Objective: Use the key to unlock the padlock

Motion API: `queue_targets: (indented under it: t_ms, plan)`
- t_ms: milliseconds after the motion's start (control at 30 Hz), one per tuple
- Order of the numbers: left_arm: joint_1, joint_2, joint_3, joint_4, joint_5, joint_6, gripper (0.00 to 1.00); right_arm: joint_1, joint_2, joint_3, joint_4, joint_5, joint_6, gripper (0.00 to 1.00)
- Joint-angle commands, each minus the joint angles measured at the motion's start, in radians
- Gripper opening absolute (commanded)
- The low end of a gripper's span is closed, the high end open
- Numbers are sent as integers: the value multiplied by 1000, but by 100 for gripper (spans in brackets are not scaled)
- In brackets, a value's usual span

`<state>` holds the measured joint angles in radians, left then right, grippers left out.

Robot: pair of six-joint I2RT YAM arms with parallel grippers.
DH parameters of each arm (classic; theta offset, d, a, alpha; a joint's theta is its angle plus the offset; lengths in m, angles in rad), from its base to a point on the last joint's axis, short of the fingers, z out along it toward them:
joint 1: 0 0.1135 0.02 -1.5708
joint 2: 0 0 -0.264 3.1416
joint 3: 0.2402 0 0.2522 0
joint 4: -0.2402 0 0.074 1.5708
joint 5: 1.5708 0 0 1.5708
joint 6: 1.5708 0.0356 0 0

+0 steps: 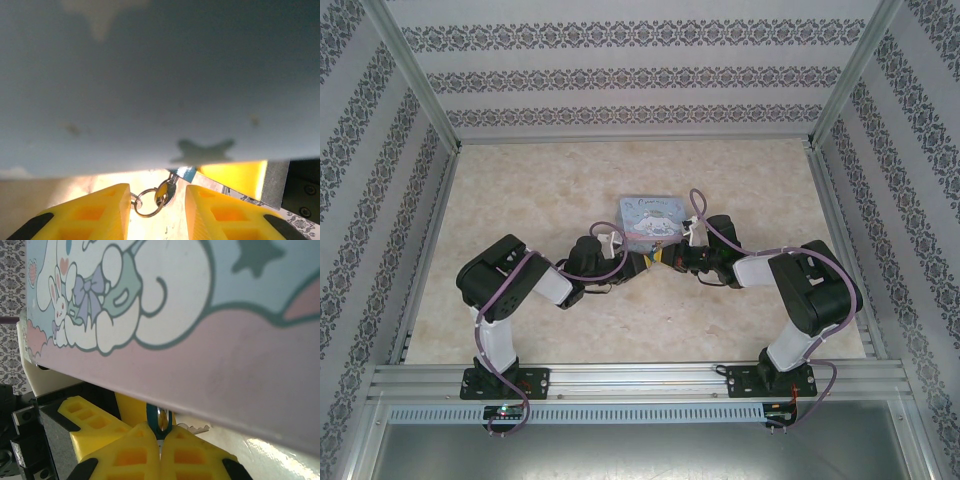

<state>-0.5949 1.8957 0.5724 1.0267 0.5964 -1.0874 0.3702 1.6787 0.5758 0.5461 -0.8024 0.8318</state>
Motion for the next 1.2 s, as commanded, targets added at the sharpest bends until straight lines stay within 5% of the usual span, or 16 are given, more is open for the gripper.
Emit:
queue_targets:
  t_ms: [0, 600, 967, 1167]
  plan:
    - [-13, 20, 27, 50, 2, -8, 33, -3, 14, 3, 45, -34, 6, 0]
    - [-20, 29, 66, 26, 10, -6, 22, -3, 20, -4, 45, -32, 2, 0]
    - [-25, 19, 28, 35, -1, -8, 33, -4, 32, 12, 49, -27, 7, 0]
    - [-27, 17, 7, 47, -13, -11, 31, -4, 39, 12, 52, -21, 9, 0]
